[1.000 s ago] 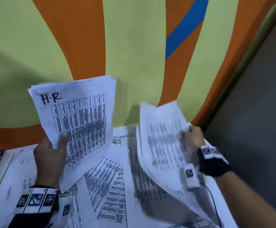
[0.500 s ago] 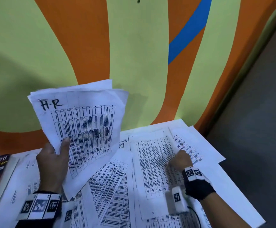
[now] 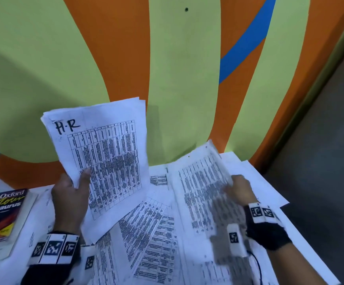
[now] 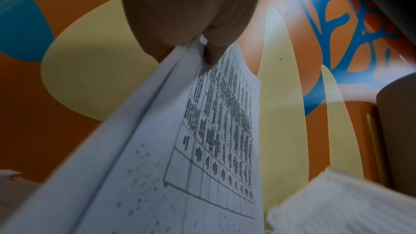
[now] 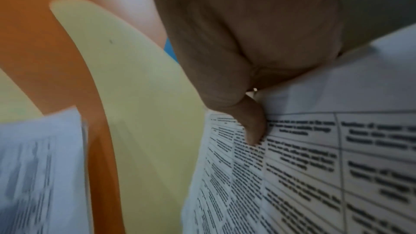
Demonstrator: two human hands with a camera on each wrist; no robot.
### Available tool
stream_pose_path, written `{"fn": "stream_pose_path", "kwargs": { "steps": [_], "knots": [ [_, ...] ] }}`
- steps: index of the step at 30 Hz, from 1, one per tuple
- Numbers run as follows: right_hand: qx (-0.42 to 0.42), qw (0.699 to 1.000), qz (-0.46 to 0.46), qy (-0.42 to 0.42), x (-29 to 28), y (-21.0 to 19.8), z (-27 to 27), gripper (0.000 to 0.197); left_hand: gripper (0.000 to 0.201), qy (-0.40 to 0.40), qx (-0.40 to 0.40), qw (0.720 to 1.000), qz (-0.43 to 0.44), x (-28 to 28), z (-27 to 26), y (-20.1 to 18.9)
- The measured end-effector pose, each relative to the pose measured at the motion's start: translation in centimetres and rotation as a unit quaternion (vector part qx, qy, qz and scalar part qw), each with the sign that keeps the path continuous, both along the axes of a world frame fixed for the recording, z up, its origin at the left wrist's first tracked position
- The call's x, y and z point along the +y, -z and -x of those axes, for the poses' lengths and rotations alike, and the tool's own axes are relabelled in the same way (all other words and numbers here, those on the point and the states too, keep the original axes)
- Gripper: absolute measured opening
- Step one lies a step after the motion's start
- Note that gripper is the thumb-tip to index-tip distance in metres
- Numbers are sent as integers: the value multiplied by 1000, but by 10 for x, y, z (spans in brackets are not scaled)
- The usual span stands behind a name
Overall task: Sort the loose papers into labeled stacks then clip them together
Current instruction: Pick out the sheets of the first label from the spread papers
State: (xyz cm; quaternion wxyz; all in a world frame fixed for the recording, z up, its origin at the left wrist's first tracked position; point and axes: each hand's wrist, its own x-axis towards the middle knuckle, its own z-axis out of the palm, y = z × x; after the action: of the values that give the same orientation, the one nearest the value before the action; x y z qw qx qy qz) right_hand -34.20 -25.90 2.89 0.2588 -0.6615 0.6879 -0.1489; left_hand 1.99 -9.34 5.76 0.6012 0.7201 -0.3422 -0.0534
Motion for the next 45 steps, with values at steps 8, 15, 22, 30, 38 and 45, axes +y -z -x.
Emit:
{"fn": "stream_pose_path", "kwargs": {
  "steps": [8, 15, 22, 30, 38, 45],
  "knots": [
    [-328, 931, 153, -51, -17, -141, 30, 5, 39, 56, -2, 998, 12, -16, -7, -13],
    [-480, 871, -8, -102, -2, -167, -36, 36, 14, 177, 62, 982, 24, -40, 19, -37],
    [-453, 882, -64, -110, -13, -103, -95, 32, 29, 310, 285, 907, 10, -36, 38, -53],
    [-468, 845, 235, -112, 10, -122, -137, 25, 28, 267, 62, 960, 61, -45, 31, -65],
    [-461, 850, 199, -162, 16, -99, -142, 73, 31, 212, 105, 967, 98, -52, 25, -49],
    [-373, 887, 198, -185, 12, -72, -150, 46, 25, 170, 104, 977, 79, -46, 23, -43]
  ]
}}
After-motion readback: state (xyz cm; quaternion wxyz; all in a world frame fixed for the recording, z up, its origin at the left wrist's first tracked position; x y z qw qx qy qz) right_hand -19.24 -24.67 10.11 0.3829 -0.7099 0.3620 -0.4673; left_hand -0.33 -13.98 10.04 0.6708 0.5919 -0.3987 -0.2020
